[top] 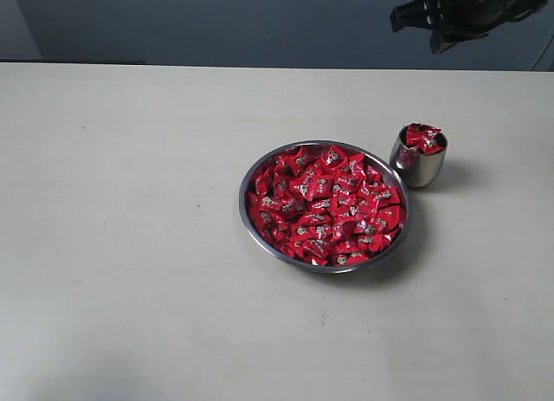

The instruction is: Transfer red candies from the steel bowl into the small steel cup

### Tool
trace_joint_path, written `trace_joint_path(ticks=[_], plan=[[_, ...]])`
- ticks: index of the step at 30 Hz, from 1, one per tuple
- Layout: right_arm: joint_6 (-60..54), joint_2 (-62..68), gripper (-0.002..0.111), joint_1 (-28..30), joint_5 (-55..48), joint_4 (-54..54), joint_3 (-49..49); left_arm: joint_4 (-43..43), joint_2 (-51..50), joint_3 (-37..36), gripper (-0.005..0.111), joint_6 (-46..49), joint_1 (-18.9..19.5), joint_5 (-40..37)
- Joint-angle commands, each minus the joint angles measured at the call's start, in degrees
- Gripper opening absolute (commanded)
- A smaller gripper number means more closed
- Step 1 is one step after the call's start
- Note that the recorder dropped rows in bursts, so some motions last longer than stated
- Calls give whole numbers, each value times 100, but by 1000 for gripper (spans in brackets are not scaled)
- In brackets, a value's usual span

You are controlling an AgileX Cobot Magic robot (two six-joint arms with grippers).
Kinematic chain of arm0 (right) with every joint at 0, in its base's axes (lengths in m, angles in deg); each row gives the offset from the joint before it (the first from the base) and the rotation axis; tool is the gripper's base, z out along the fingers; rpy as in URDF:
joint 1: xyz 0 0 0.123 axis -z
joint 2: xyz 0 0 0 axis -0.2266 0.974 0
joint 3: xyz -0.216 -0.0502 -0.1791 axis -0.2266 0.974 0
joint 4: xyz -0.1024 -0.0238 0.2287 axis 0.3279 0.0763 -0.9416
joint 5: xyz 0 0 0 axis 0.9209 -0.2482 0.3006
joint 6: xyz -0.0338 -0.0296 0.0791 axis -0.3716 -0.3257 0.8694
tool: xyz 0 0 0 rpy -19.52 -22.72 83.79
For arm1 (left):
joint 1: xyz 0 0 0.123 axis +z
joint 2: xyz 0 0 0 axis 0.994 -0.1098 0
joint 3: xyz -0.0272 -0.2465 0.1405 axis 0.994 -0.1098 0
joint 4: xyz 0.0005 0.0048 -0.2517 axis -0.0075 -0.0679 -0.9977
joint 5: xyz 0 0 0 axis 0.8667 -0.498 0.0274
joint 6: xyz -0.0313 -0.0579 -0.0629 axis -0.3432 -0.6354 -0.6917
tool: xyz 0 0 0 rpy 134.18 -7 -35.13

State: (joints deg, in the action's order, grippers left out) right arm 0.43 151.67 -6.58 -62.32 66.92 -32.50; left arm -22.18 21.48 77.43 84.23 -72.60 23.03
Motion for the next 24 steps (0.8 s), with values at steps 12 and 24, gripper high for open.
trace_joint_path(ticks=[12,24], plan=[[166,-2634,-1,24,2032,32,2712,11,27,-26,0,-8,-38,45],[453,-3622,-1,24,1619,-435,2974,11,27,-26,0,-8,-38,45]])
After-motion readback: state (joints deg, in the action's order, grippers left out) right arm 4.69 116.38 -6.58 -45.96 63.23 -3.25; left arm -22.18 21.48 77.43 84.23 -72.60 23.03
